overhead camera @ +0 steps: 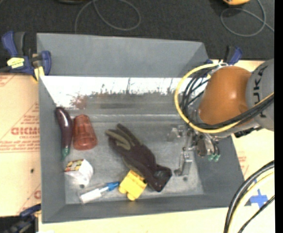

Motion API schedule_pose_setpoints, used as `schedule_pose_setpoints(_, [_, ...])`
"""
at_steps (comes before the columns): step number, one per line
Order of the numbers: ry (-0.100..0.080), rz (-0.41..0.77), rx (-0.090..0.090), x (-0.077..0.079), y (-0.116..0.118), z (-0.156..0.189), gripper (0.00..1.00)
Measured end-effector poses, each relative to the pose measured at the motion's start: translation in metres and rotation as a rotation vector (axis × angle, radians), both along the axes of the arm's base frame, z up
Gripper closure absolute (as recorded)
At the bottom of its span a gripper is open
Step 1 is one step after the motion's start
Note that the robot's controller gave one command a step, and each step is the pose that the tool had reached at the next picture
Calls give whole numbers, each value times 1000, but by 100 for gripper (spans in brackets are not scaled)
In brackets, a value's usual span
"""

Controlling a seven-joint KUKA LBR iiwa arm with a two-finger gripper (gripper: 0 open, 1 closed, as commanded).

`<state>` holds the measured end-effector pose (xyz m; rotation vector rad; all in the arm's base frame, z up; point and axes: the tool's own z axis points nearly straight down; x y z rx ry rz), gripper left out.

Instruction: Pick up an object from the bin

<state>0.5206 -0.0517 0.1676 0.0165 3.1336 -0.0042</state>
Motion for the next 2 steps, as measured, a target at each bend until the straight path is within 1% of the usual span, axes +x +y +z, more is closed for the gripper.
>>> schedule_pose_setpoints(1, [16, 32, 5, 12, 21, -5, 0])
schedule_pose_setpoints(2, [-3, 82, -2, -19, 40, -27, 0])
